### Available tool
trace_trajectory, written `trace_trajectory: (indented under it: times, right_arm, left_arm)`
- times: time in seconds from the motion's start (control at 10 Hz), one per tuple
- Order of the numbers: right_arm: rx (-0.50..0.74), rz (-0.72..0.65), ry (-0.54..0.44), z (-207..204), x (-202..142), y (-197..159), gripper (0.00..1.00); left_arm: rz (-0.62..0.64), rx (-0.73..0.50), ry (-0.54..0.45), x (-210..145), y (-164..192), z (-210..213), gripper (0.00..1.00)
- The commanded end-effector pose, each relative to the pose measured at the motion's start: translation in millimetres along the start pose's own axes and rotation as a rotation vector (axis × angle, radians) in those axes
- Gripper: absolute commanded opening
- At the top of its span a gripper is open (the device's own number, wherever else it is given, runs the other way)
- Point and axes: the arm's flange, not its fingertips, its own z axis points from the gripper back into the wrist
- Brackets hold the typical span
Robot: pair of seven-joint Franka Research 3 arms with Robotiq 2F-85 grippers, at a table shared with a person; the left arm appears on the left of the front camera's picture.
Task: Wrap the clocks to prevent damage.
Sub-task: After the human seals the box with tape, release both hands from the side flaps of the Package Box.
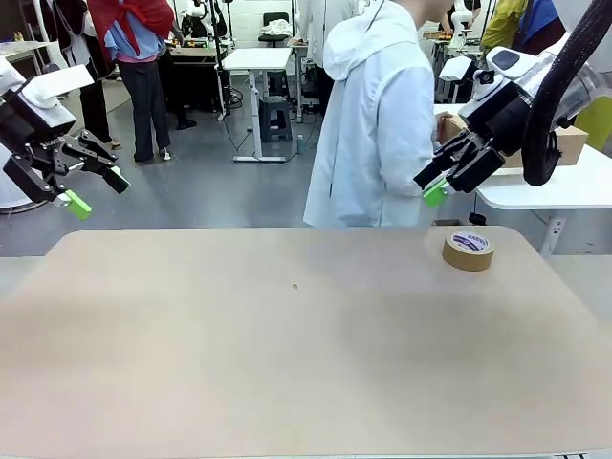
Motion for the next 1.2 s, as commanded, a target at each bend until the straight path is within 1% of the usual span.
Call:
trace_trajectory:
  times: [0.0,0.1,0.2,0.3,0.5,0.6,0.7,0.9,1.0,1.1]
  right_arm:
    - [0.0,0.0,0.0,0,0,0,1.0]
    - [0.02,-0.035,-0.063,15,-14,-16,1.0]
    - [0.012,-0.066,-0.128,30,-28,-29,1.0]
    - [0.033,-0.091,-0.213,45,-42,-39,1.0]
    - [0.041,-0.145,-0.372,70,-79,-56,1.0]
    - [0.038,-0.157,-0.442,78,-95,-63,1.0]
    - [0.014,-0.165,-0.484,84,-110,-69,1.0]
    - [-0.012,-0.178,-0.516,88,-138,-78,1.0]
    - [0.013,-0.155,-0.541,87,-148,-81,1.0]
    - [0.01,-0.142,-0.547,86,-159,-82,1.0]
  left_arm:
    - [0.0,0.0,0.0,0,0,0,1.0]
    - [0.029,0.02,-0.071,-13,6,8,1.0]
    - [0.051,0.029,-0.153,-26,11,14,1.0]
    - [0.069,0.031,-0.242,-39,17,23,1.0]
    - [0.143,0.127,-0.398,-75,25,43,1.0]
    - [0.17,0.185,-0.444,-92,27,51,1.0]
    - [0.19,0.239,-0.48,-108,30,56,1.0]
    - [0.239,0.333,-0.511,-137,33,57,1.0]
    - [0.26,0.348,-0.504,-147,36,60,1.0]
    - [0.284,0.354,-0.509,-156,34,59,1.0]
